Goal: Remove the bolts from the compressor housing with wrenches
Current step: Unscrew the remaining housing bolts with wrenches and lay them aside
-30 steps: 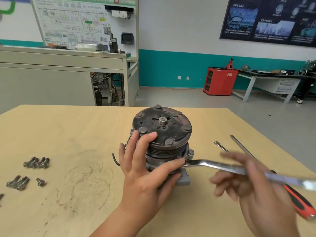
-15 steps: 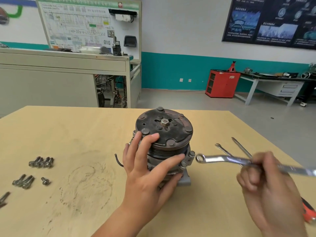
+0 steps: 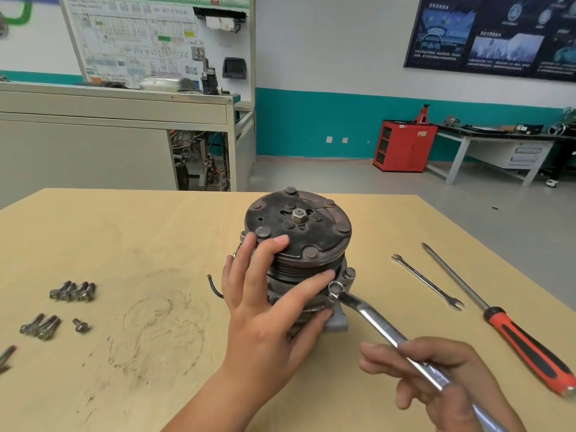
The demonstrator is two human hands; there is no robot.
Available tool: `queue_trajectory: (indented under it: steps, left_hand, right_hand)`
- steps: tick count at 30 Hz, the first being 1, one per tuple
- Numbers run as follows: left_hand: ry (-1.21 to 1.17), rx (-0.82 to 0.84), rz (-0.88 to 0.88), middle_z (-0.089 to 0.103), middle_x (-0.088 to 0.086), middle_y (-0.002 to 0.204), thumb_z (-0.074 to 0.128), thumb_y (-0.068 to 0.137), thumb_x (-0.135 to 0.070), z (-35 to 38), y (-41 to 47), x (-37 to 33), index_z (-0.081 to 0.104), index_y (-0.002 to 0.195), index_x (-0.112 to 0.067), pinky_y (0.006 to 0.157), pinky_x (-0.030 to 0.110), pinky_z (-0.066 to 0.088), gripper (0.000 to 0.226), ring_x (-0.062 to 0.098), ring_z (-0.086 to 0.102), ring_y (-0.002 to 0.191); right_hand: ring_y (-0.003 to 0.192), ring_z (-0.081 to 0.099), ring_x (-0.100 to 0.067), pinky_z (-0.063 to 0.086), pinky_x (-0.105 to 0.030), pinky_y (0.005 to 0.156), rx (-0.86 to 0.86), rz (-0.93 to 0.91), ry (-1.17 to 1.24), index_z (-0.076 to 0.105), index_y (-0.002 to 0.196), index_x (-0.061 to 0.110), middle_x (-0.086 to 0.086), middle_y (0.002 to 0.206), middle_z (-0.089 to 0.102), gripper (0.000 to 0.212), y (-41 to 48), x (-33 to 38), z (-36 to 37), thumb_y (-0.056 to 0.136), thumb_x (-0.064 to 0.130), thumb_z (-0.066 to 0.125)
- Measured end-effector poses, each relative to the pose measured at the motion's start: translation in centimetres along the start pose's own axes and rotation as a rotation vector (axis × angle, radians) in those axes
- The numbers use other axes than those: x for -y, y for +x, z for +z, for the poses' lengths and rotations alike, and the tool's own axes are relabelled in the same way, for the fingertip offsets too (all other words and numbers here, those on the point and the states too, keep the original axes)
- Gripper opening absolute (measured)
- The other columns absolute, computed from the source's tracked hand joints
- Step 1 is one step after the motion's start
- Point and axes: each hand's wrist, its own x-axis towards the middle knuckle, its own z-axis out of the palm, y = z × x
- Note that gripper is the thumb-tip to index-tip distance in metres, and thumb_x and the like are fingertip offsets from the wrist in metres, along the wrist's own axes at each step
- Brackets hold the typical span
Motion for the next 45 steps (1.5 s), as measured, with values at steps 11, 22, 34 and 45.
queue_trajectory:
  steps: [11, 22, 34, 45]
  left_hand:
    - [0.001, 0.019, 0.013, 0.030, 0.005, 0.140, 0.063, 0.083, -0.034, -0.1, 0.0, 0.0, 0.058, 0.106, -0.039, 0.113, 0.050, 0.018, 0.025, 0.020, 0.007, 0.146]
    - [0.017, 0.003, 0.011, 0.033, 0.005, 0.135, 0.062, 0.085, -0.033, -0.2, 0.4, -0.2, 0.058, 0.108, -0.043, 0.106, 0.061, 0.027, 0.025, 0.026, 0.015, 0.142]
    - [-0.017, -0.010, 0.004, 0.023, -0.003, 0.143, 0.065, 0.082, -0.035, 0.2, 0.0, 0.2, 0.054, 0.113, -0.036, 0.107, 0.061, 0.024, 0.032, 0.019, 0.011, 0.146]
    - [0.008, -0.004, -0.003, 0.021, -0.002, 0.143, 0.062, 0.084, -0.035, 0.3, -0.1, -0.2, 0.057, 0.112, -0.039, 0.106, 0.062, 0.025, 0.029, 0.018, 0.008, 0.146]
  right_hand:
    - [0.040, 0.060, -0.017, 0.037, -0.008, 0.040, -0.087, -0.027, 0.079, 0.067, 0.068, 0.034, -0.008, 0.060, 0.070, 0.045, 2.1, -0.2, -1.6, 0.062, 0.078, 0.060]
    - [0.029, 0.026, -0.004, 0.025, -0.016, 0.034, 0.025, 0.338, 0.368, 0.063, 0.060, 0.016, 0.008, 0.033, 0.031, 0.041, 14.0, -3.3, -0.2, 0.094, 0.025, 0.043]
    - [0.096, 0.057, -0.053, 0.045, -0.052, 0.091, -0.312, 0.007, 0.427, 0.057, 0.107, -0.005, -0.049, 0.095, 0.053, 0.057, 1.4, 0.8, -3.9, 0.081, -0.015, 0.008]
    - [0.068, 0.071, -0.010, 0.053, -0.017, 0.066, -0.008, 0.071, -0.094, 0.074, 0.078, 0.035, 0.003, 0.069, 0.074, 0.033, -0.3, 0.3, -0.1, 0.076, 0.005, 0.061]
